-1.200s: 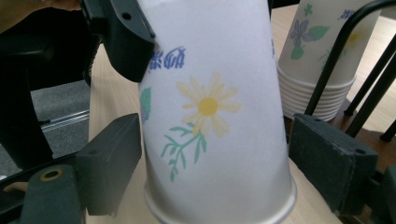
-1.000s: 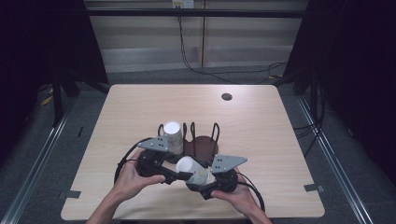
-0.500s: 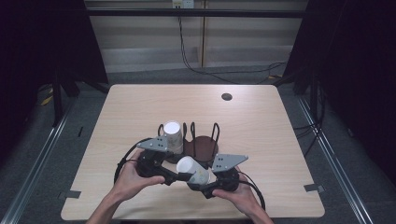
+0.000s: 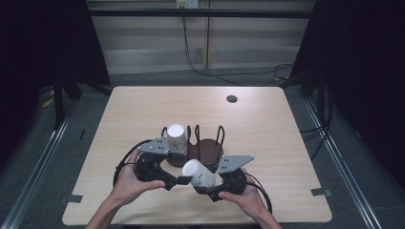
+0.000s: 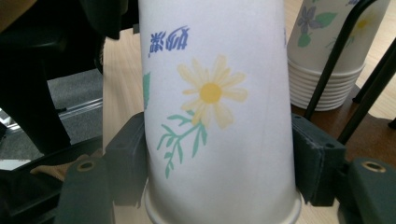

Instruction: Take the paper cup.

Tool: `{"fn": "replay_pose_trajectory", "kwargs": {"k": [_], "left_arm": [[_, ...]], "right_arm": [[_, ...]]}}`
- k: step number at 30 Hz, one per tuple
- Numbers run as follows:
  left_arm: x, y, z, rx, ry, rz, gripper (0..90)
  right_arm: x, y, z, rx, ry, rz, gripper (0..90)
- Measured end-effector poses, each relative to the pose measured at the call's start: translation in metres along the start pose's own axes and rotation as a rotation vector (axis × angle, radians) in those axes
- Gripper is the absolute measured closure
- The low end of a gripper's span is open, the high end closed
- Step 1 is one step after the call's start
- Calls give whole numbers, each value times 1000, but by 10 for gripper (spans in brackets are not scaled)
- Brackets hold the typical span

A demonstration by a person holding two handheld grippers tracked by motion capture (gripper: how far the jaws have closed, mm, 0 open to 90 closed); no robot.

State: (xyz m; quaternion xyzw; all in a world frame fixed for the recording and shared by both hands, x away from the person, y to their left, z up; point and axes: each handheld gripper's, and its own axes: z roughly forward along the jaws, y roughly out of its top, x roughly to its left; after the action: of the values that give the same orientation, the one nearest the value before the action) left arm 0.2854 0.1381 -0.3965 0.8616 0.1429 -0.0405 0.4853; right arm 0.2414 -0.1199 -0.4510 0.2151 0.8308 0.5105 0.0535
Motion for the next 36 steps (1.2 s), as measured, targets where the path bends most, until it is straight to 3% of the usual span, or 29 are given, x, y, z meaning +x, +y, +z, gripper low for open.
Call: {"fn": "replay_pose_trajectory", "kwargs": {"k": [4, 8, 12, 14, 19, 23, 26, 28, 31, 36], "left_arm": [[1, -1, -5, 44, 10, 22, 228], [3, -2, -8, 39, 43, 40, 228], [4, -3, -10, 51, 48, 43, 239], [5, -3, -11, 62, 62, 57, 257], [5, -4, -9, 96, 56, 43, 265], [4, -5, -12, 105, 72, 65, 268], [6, -6, -11, 100, 70, 58, 230], [6, -7, -11, 108, 73, 69, 223], [8, -9, -7, 114, 87, 52, 163], [9, -10, -4, 137, 59, 60, 162]], "right_arm": [[-6, 3, -5, 48, -13, 12, 309], [-9, 3, -6, 81, -16, 14, 311], [-10, 6, -4, 128, -11, 2, 311], [-12, 9, -5, 134, -7, 6, 311], [-15, 11, -4, 139, 15, 10, 307], [-18, 8, 0, 169, 14, 23, 310], [-18, 10, 0, 209, 4, 12, 314], [-18, 11, 0, 216, 5, 10, 315], [-19, 13, 0, 232, 19, 8, 319], [-20, 15, 1, 259, 27, 5, 321]]}}
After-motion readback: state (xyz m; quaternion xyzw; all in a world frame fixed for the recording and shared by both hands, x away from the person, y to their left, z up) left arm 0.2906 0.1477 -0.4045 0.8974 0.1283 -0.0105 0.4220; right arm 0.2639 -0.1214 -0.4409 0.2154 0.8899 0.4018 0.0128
